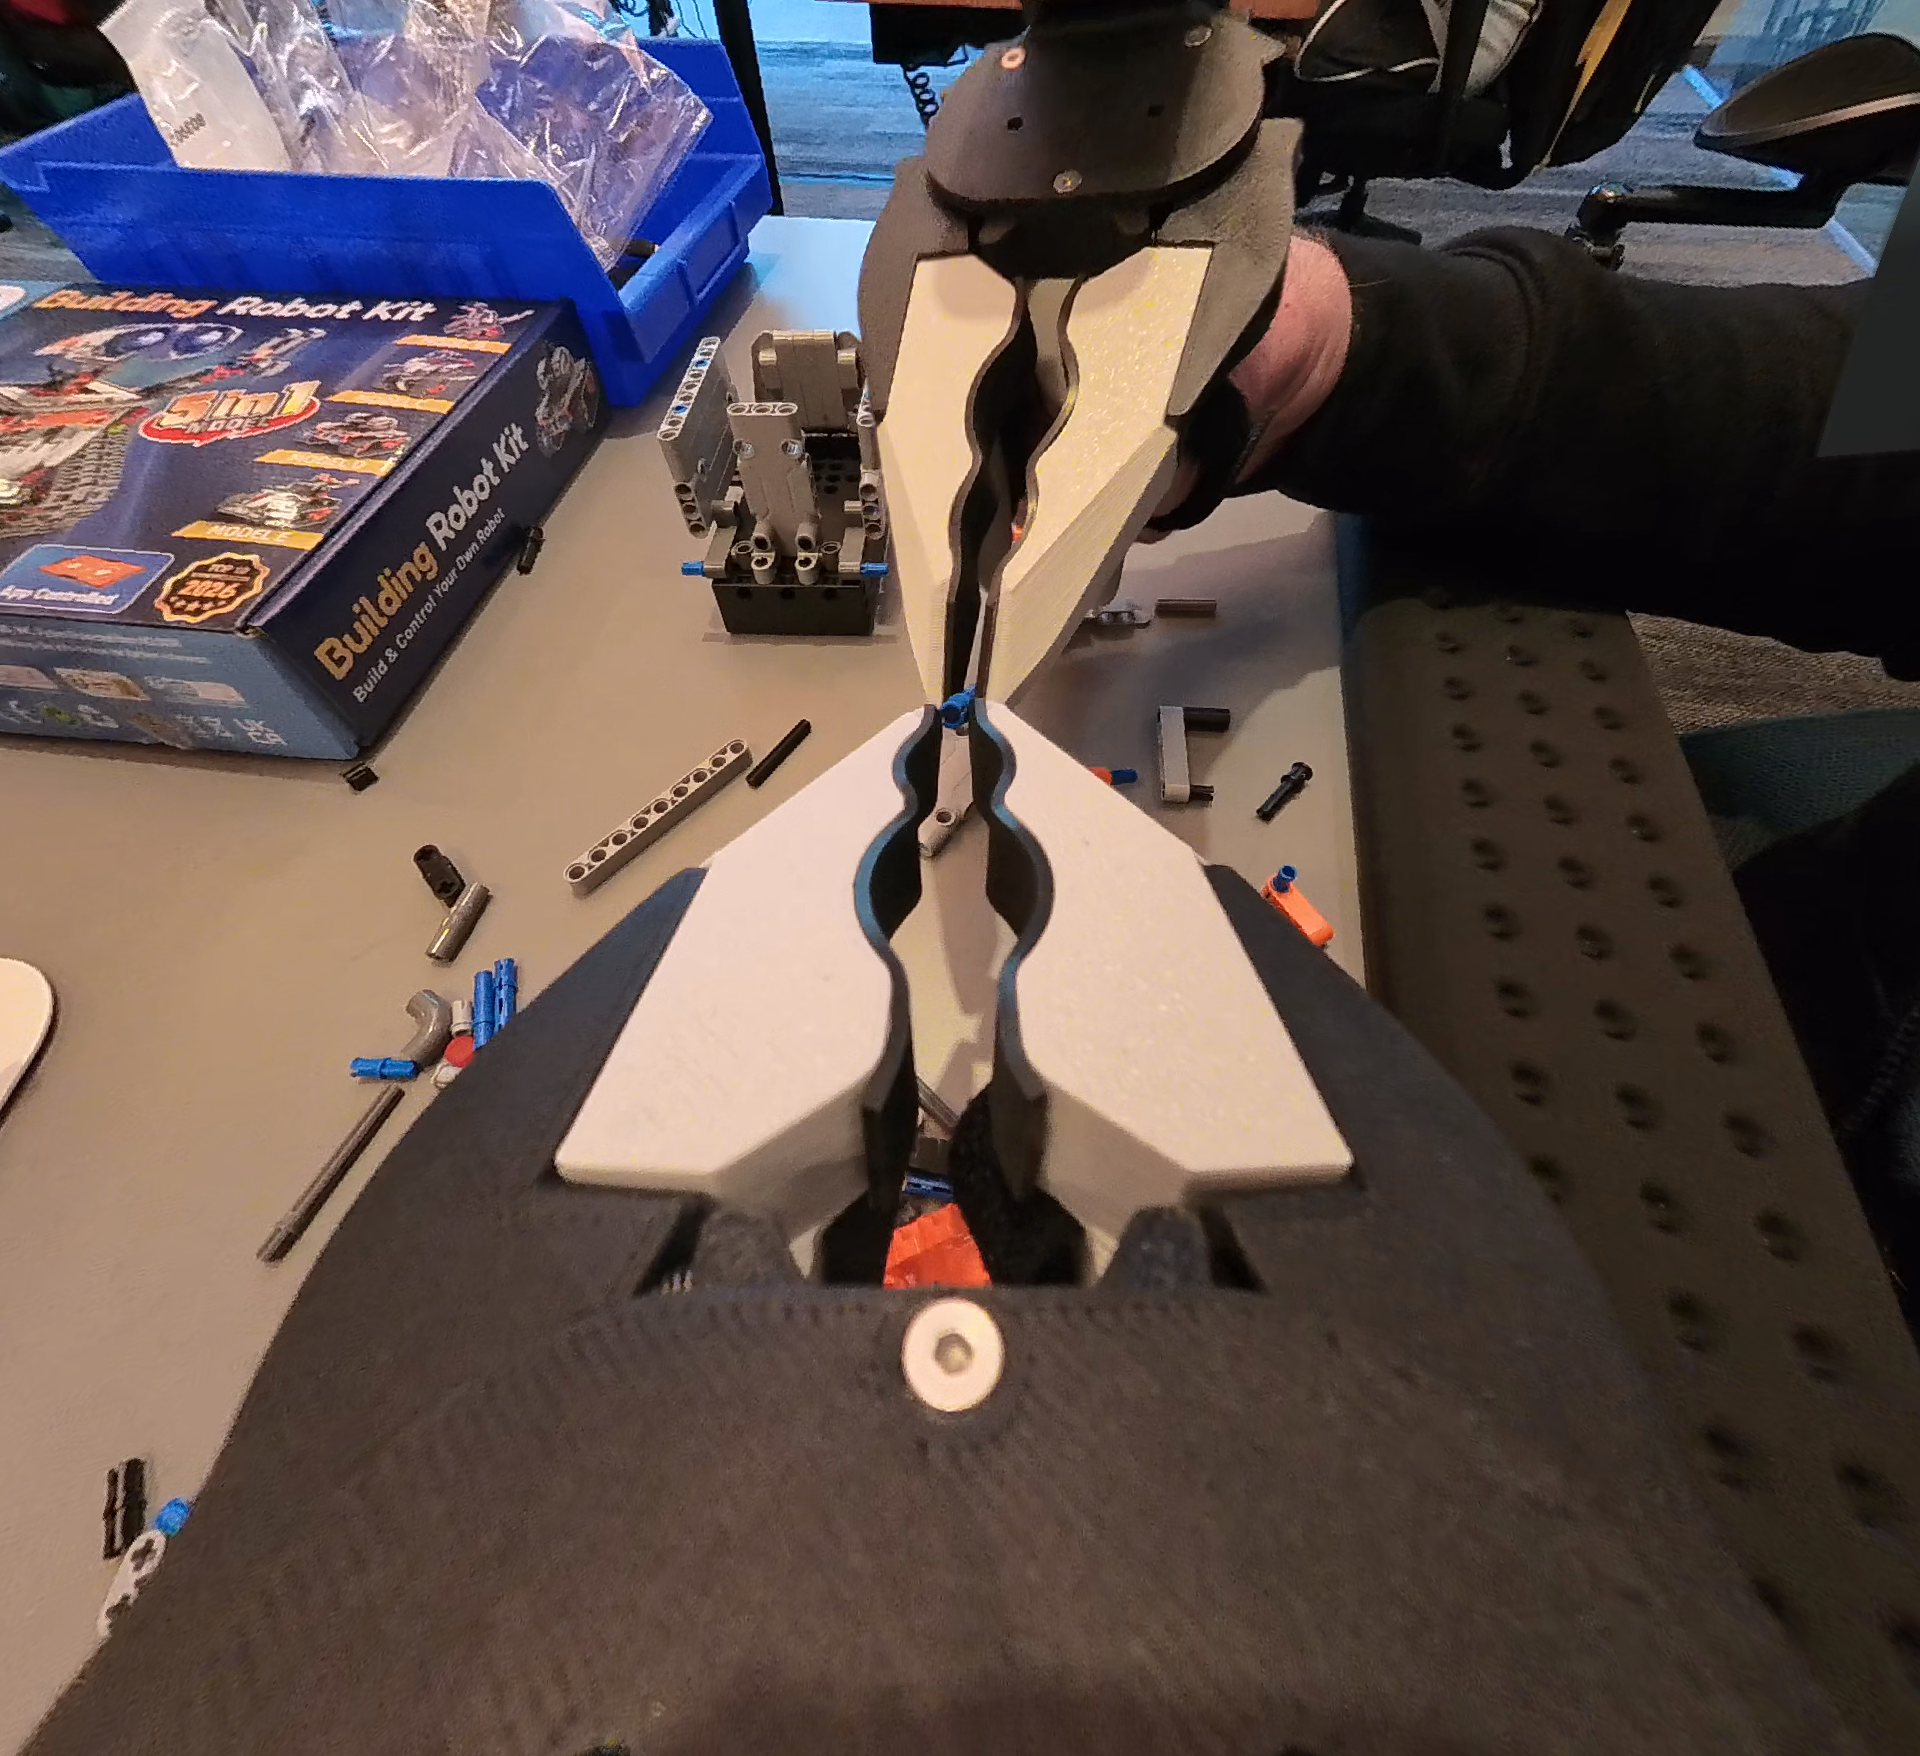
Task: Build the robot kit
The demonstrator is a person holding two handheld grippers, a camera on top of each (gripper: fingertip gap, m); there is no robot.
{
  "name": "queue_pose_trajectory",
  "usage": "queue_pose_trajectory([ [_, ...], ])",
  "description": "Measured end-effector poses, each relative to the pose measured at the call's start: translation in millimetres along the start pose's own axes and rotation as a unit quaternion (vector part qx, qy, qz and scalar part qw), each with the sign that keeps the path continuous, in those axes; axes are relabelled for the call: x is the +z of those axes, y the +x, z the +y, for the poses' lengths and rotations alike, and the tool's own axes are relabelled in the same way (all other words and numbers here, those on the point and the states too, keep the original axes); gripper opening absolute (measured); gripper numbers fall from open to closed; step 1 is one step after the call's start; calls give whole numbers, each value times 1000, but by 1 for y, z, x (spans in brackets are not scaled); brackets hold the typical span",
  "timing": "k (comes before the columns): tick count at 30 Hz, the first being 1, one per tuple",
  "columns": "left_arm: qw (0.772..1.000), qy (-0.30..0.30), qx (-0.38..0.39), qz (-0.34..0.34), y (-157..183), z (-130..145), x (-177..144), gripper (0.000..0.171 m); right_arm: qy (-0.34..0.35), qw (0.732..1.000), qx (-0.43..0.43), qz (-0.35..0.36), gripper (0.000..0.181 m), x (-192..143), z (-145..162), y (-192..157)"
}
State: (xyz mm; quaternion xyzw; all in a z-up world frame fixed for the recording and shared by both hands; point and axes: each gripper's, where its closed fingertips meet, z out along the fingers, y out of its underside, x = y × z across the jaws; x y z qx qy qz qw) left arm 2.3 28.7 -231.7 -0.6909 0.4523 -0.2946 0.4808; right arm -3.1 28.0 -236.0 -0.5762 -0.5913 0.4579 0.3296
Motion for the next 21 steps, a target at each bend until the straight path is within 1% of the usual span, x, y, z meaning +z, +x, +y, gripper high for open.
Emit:
queue_pose_trajectory([
  [10, 999, -8, -13, 31, 4, 6, 0, 0, -5, 1000, -13, -1, 2, -8, 1, -2],
  [16, 998, 9, -31, 45, 5, 1, -2, 0, -16, 1000, -25, -1, 2, -6, 5, -5],
  [18, 998, 4, -36, 51, 7, 3, -1, 8, -20, 999, -31, 1, 2, -5, 6, -5],
  [21, 998, -12, -25, 55, 12, 8, 4, 8, -24, 999, -36, -2, 2, -4, 7, -7],
])
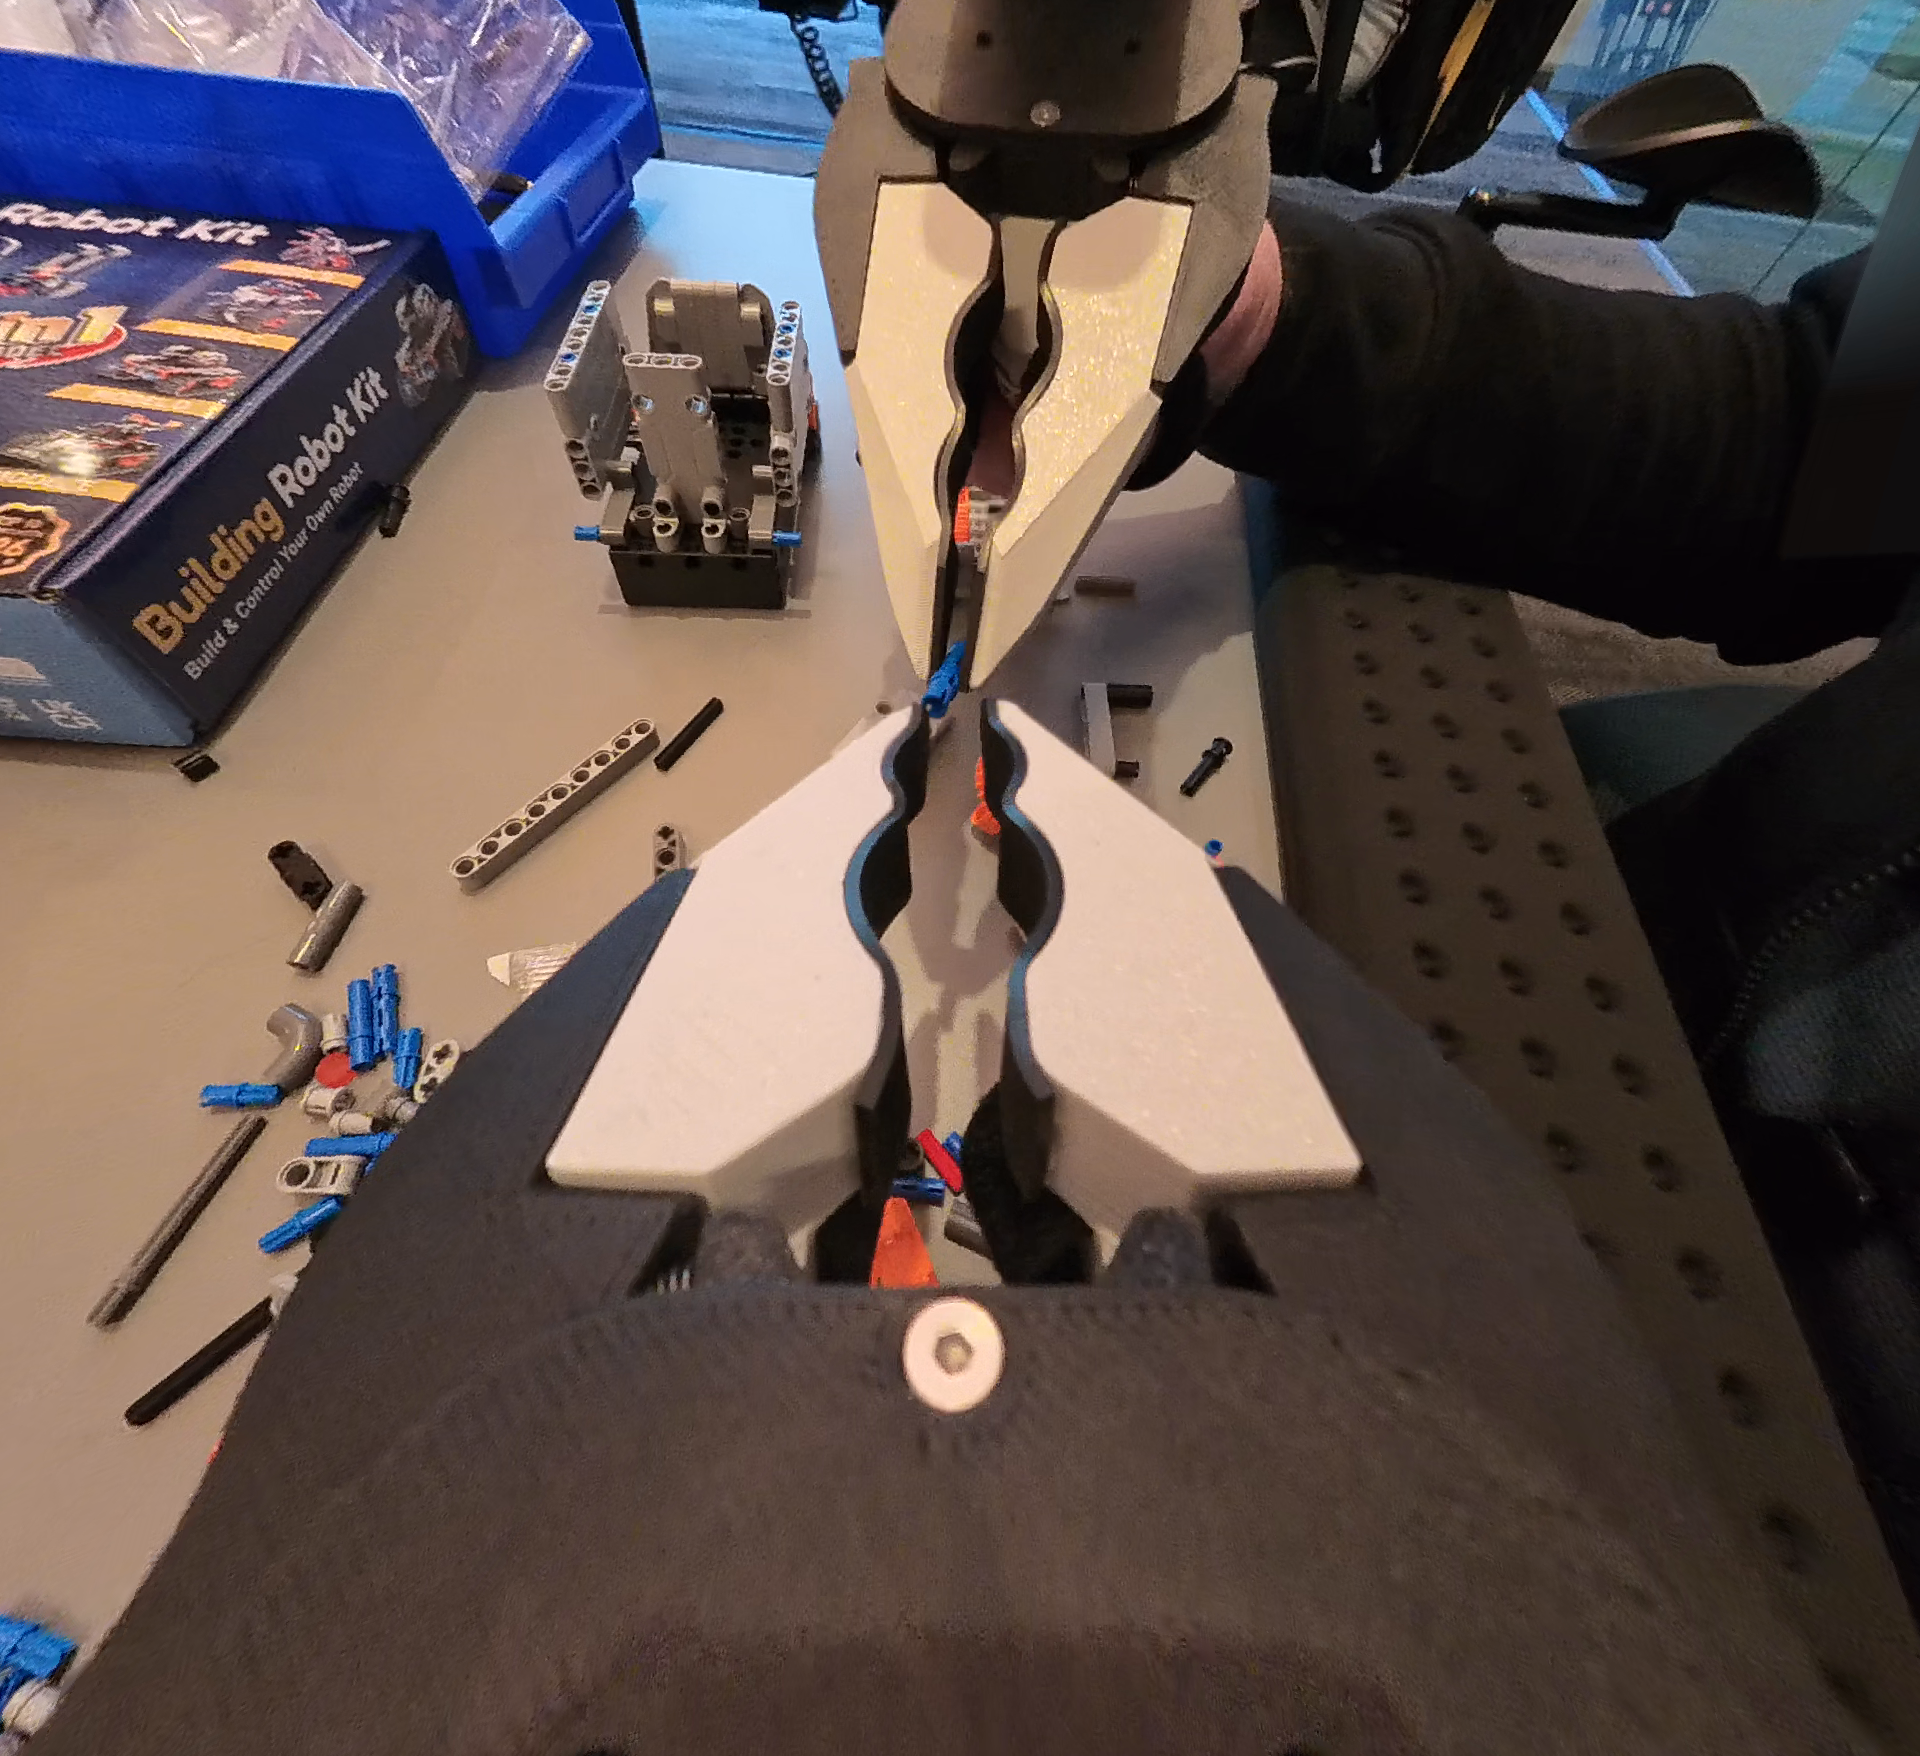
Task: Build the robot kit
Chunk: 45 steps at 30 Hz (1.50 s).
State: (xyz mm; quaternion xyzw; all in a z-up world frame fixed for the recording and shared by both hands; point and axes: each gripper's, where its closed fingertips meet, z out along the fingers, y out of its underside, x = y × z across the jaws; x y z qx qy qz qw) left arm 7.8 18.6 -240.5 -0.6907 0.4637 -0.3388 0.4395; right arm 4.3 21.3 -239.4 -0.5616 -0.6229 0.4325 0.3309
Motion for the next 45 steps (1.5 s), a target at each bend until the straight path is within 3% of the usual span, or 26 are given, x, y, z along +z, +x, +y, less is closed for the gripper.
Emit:
queue_pose_trajectory([
  [3, 1000, 1, 5, -7, -2, -1, -1, 1, 6, 1000, -2, -2, 2, 0, -2, -1],
  [28, 997, 63, -37, 35, 4, -18, -9, 0, 81, 997, 3, -9, 3, -11, -27, -6],
  [45, 994, 83, -48, 45, 4, -24, -14, 0, 79, 997, 4, -7, 6, -10, -27, -5],
])
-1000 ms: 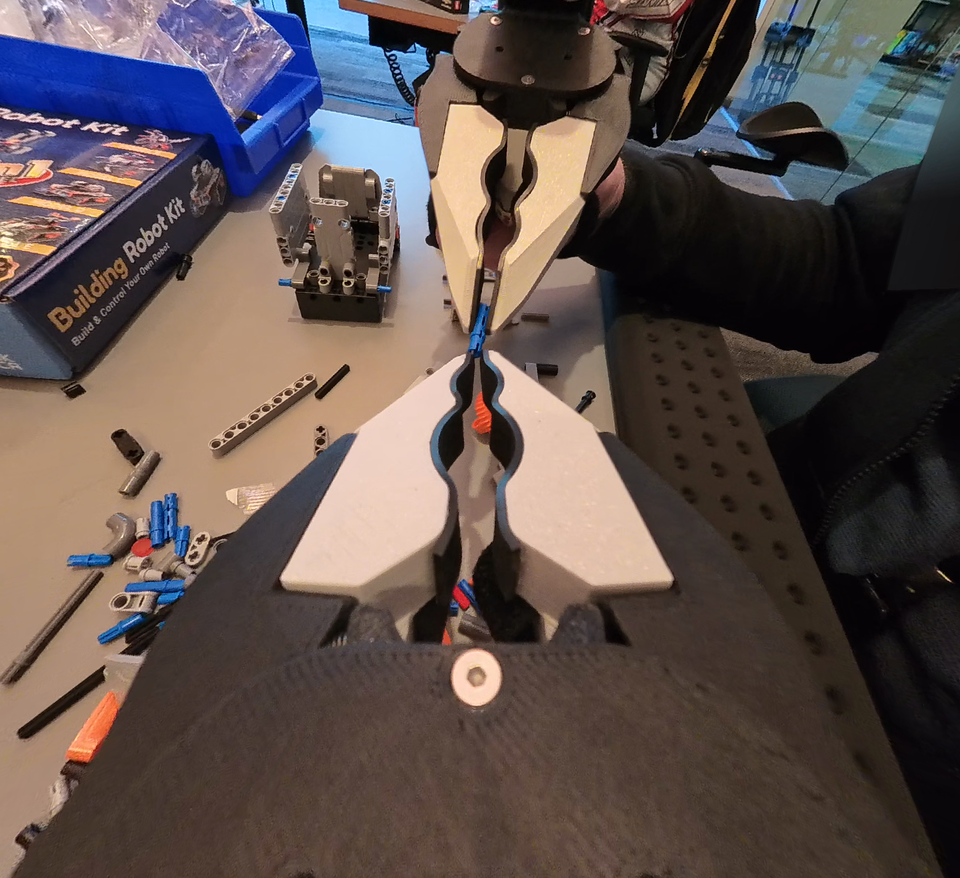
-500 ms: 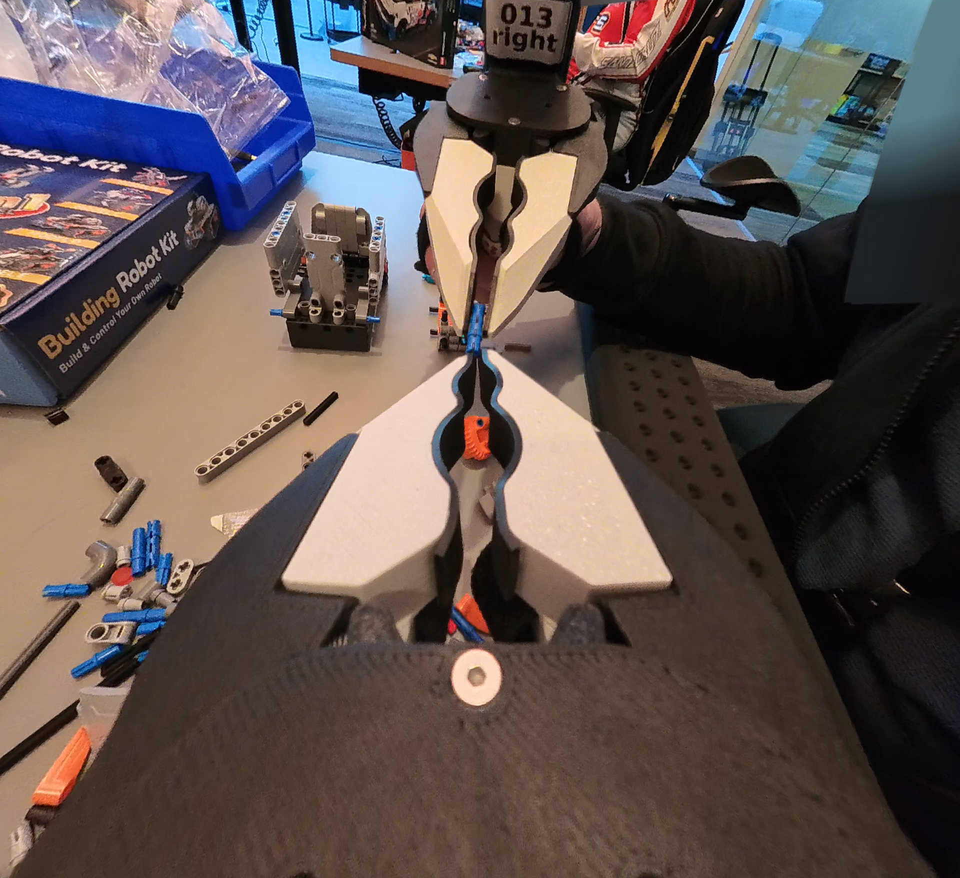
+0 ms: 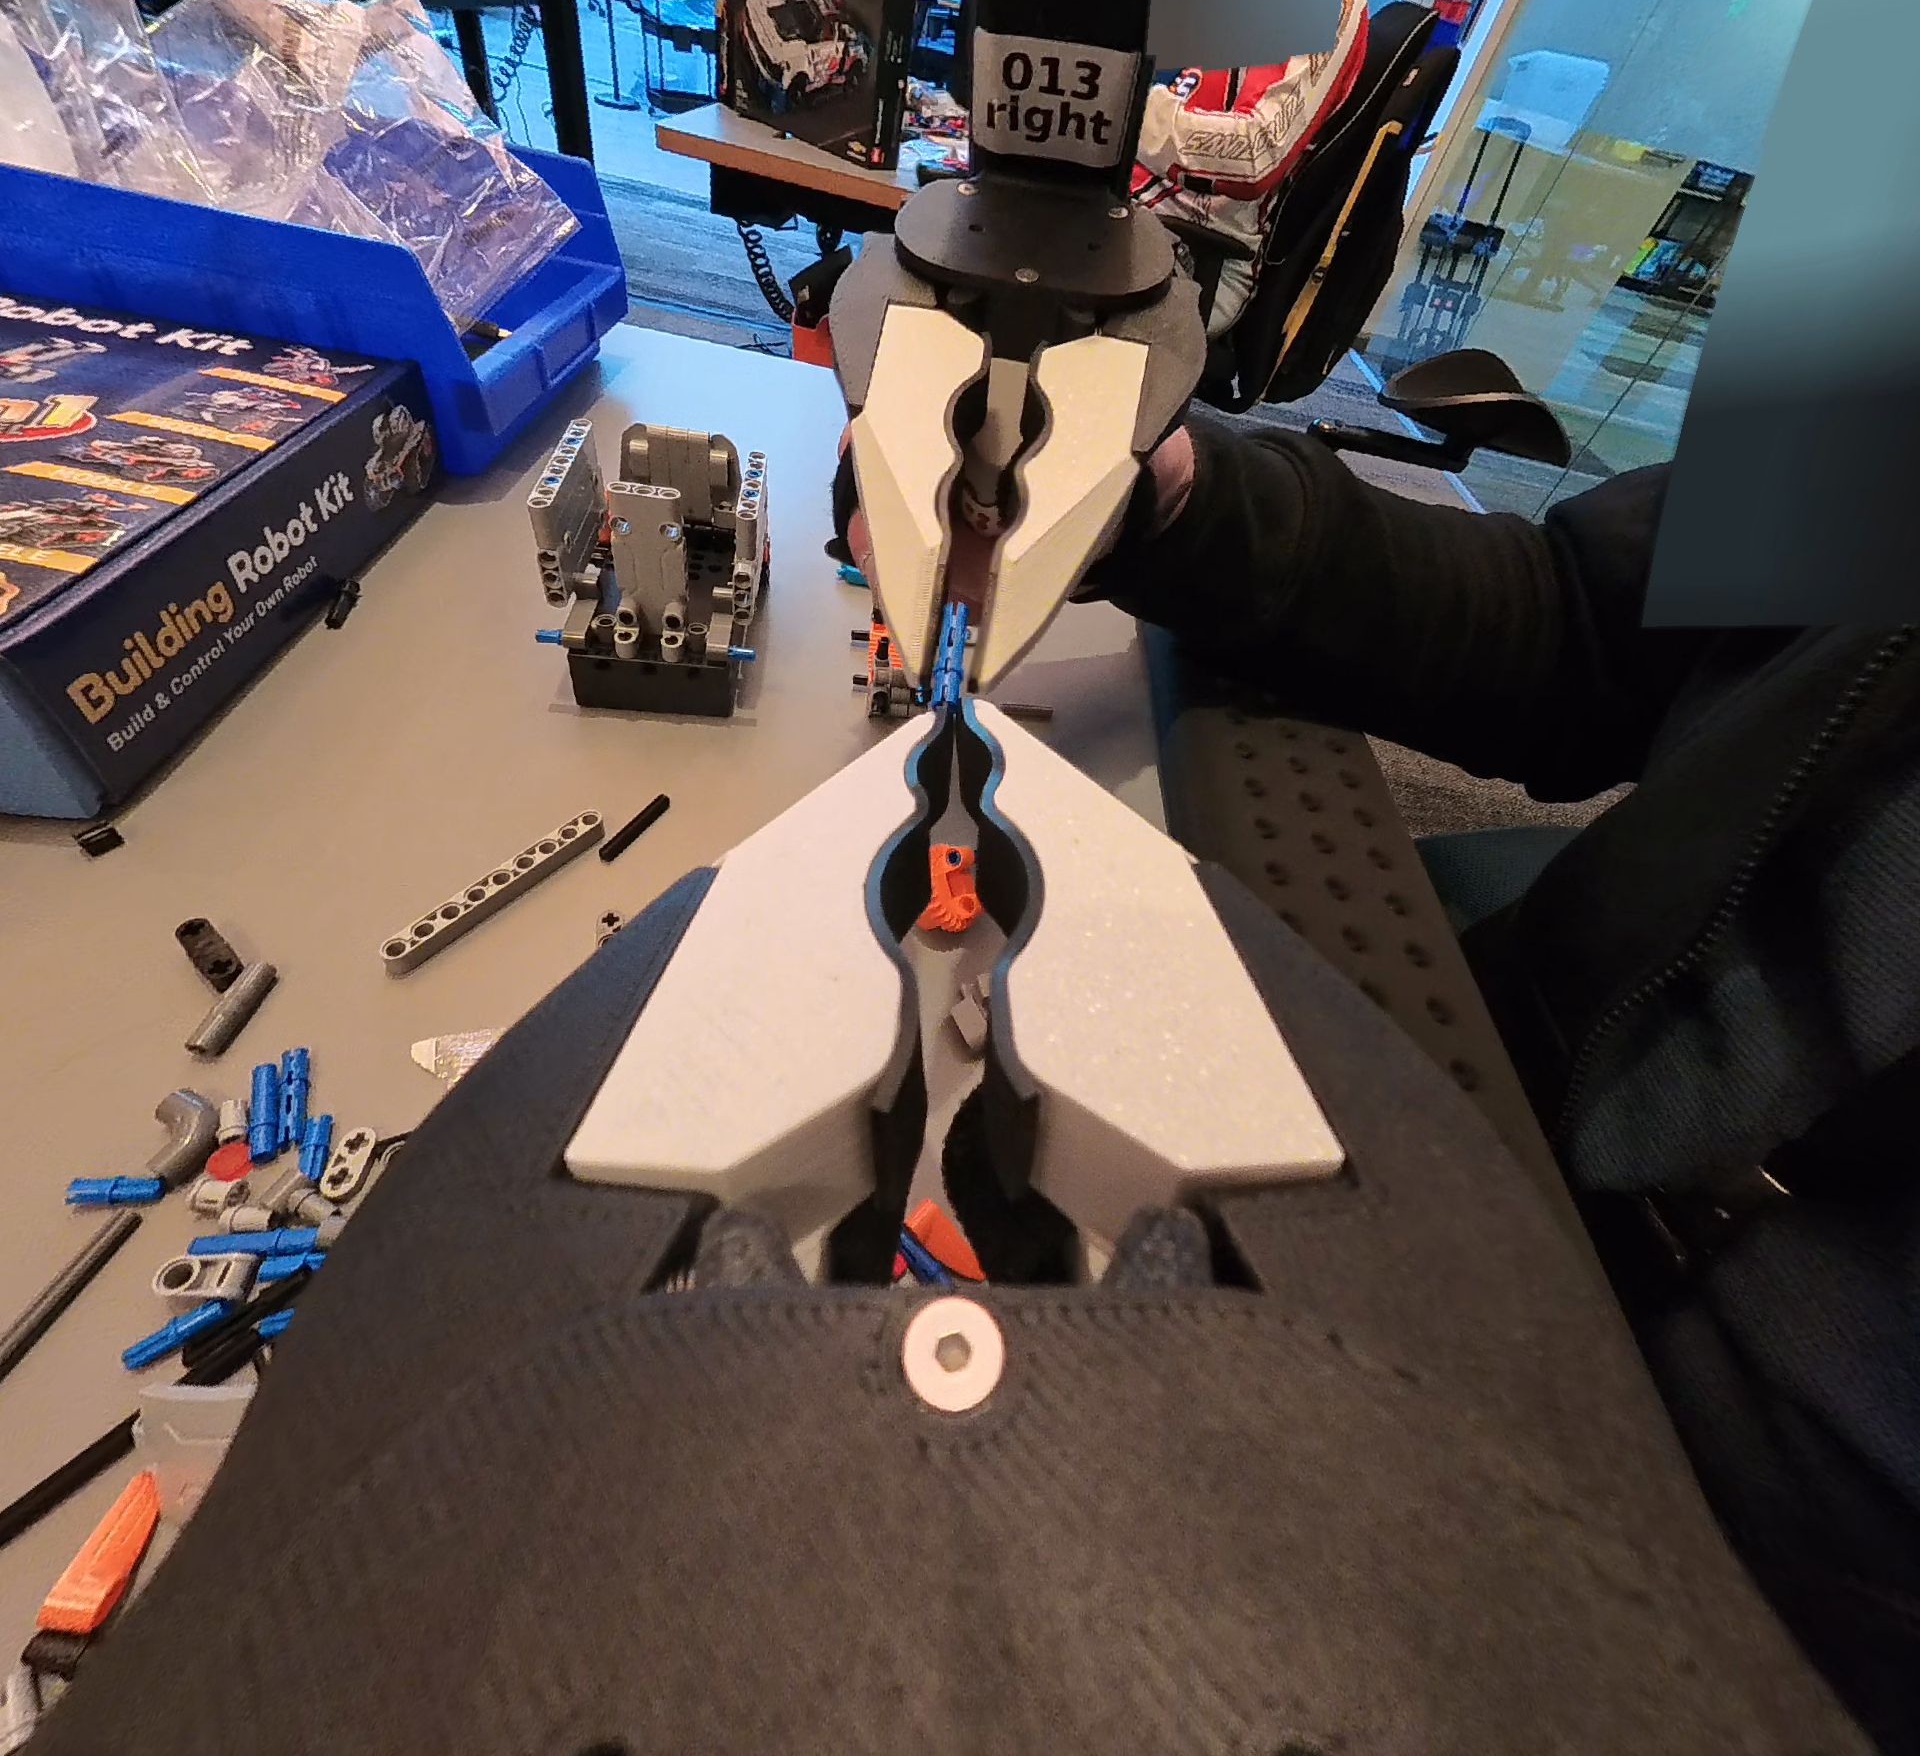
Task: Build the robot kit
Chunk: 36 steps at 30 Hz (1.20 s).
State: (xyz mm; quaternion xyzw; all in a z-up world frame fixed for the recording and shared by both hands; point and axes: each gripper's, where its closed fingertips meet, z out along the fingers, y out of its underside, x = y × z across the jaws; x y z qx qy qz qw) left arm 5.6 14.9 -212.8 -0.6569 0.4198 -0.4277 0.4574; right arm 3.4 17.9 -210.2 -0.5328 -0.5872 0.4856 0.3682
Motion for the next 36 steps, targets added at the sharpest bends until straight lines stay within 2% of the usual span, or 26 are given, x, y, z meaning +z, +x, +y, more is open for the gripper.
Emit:
queue_pose_trajectory([
  [10, 1000, -8, 5, 0, 1, 3, 2, 0, 7, 1000, 8, -2, 5, -1, -2, 0],
  [23, 999, -29, -12, 13, 1, 12, 9, 2, -17, 1000, -10, 14, 2, -5, 7, 0],
  [28, 996, -83, 12, -12, -4, 29, 14, 10, -19, 999, -13, 47, 2, -20, 10, 9],
  [36, 974, -218, 53, -20, -4, 72, 39, 24, -28, 997, -11, 70, 2, -34, 17, 13],
])
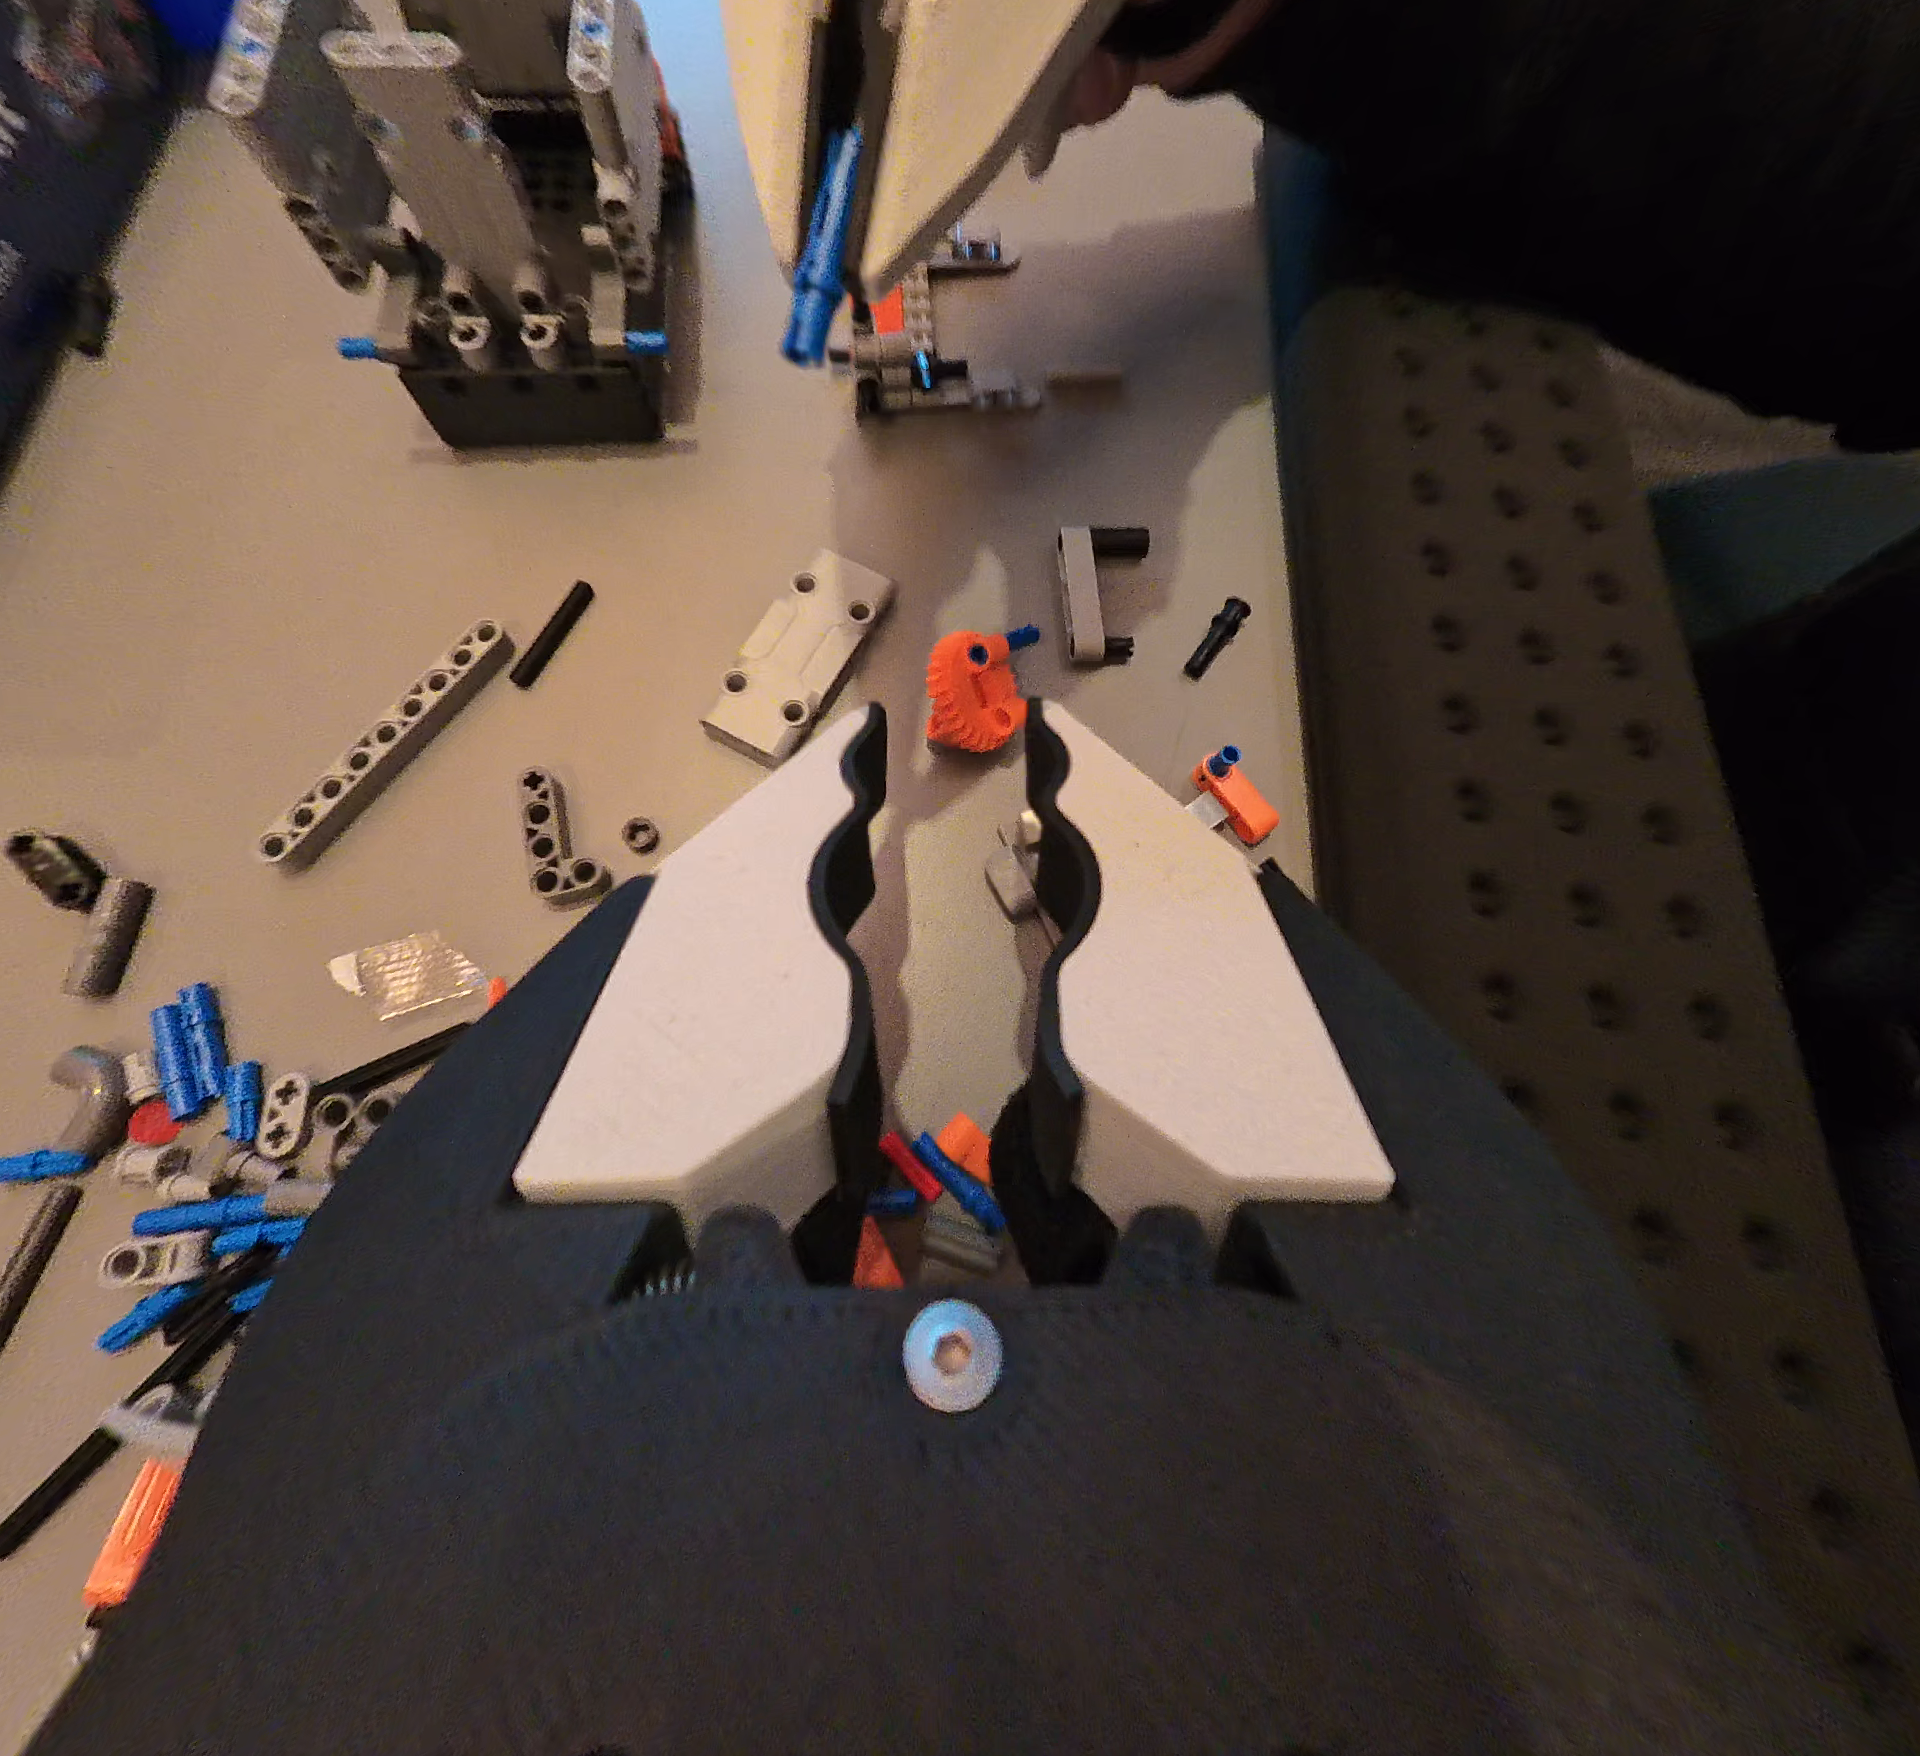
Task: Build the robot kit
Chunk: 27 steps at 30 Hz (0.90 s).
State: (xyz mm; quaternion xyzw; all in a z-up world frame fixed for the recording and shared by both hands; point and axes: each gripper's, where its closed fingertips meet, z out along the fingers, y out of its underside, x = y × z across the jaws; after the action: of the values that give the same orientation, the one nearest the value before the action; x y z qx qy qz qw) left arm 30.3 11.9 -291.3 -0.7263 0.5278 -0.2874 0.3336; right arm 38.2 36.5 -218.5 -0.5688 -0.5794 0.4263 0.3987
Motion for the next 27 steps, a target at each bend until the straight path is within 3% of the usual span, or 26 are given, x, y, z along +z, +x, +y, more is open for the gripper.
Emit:
queue_pose_trajectory([
  [4, 998, -55, 7, 5, 4, 11, 20, 30, 0, 1000, -4, -1, 2, -1, -1, -2],
  [11, 995, -98, -14, 22, 6, 21, 37, 25, -3, 1000, -11, -2, 2, -1, -1, -4],
  [18, 996, -78, -32, 29, 6, 16, 37, 14, -3, 1000, -13, 0, 2, -4, -1, -5],
  [27, 995, -80, -47, 37, 7, 19, 34, 14, -12, 1000, -11, 4, 2, -5, 4, -4],
])
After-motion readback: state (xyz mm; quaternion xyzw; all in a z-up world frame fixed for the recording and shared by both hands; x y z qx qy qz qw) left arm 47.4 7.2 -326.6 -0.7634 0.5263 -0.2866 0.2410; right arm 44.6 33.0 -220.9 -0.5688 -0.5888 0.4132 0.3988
